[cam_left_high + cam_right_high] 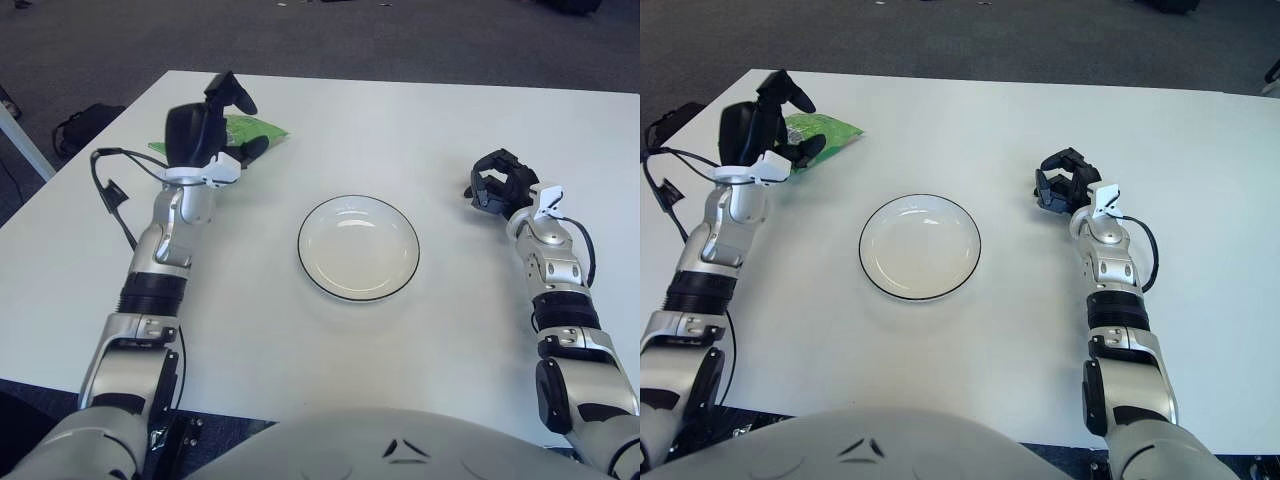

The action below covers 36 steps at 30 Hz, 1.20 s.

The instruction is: Put the snack into the plate.

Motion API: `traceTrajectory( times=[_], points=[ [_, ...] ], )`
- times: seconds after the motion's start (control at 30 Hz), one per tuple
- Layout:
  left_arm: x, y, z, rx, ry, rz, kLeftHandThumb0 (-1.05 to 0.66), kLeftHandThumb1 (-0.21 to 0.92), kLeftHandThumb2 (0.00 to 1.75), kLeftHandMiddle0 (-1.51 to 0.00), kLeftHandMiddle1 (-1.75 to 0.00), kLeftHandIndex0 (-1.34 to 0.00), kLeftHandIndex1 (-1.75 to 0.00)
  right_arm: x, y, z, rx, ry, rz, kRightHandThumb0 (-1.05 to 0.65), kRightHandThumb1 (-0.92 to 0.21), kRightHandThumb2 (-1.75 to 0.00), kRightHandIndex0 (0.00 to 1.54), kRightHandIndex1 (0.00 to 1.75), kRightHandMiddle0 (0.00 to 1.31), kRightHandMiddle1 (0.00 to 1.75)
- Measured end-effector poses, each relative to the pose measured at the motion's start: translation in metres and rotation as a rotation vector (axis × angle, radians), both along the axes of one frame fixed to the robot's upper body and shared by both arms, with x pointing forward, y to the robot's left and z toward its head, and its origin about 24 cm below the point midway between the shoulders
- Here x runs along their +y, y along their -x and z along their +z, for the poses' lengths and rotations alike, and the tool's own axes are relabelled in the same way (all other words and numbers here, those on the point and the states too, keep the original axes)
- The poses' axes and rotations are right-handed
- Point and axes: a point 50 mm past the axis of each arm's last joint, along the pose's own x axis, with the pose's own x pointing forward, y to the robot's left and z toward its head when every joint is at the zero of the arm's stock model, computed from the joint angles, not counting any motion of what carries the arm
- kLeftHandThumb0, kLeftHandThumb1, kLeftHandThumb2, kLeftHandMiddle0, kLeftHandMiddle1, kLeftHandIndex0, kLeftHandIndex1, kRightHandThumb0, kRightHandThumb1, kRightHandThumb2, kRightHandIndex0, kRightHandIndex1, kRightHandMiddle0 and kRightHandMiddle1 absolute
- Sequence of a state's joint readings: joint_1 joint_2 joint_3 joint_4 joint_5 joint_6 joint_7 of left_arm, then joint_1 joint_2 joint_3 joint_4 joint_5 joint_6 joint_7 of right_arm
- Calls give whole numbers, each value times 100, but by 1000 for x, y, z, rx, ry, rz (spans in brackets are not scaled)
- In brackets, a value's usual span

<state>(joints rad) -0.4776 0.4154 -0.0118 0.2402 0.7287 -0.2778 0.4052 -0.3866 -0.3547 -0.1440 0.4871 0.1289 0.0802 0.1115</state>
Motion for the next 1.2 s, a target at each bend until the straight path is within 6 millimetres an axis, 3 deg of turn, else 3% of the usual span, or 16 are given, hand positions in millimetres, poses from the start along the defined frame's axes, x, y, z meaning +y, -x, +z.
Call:
traceTrajectory(
  times=[0.1,0.17,0.23,0.3,0.4,0.57,0.63,0.9,1.2],
  points=[
    [5,-6,2,7,-65,71,-5,51,109,-52,-174,-28,-172,1,0,1,-2,3,4,-1,-46,-109,60,154,31,175],
    [7,-9,2,11,-88,105,-3,69,82,-41,-165,-22,-173,1,0,1,-2,4,6,-1,-46,-109,60,154,31,175],
    [9,-12,0,29,-115,138,-22,83,64,-31,-148,-20,-174,1,0,1,-1,6,7,-1,-46,-109,60,154,31,175],
    [11,-16,-2,54,-133,159,-28,87,58,-27,-139,-20,-174,1,0,1,1,9,8,-1,-46,-110,60,154,31,175],
    [16,-26,-6,111,-167,185,-50,84,67,-19,-123,-6,-140,1,0,0,3,10,9,-1,-45,-111,61,155,31,175],
    [24,-40,-7,184,-214,223,-60,82,73,-14,-113,-1,-115,1,-1,0,4,11,12,-1,-44,-112,61,156,31,175],
    [25,-46,-5,206,-233,231,-63,84,68,-11,-101,0,-101,1,-1,0,5,11,12,-1,-44,-113,61,156,32,175],
    [31,-72,-7,331,-313,296,-73,91,57,-4,-81,0,-83,1,-2,2,0,16,17,-1,-43,-114,61,157,32,175],
    [37,-77,-22,404,-367,334,-84,92,68,-2,-54,0,-76,4,-3,1,4,10,28,-1,-43,-113,61,156,32,175]
  ],
)
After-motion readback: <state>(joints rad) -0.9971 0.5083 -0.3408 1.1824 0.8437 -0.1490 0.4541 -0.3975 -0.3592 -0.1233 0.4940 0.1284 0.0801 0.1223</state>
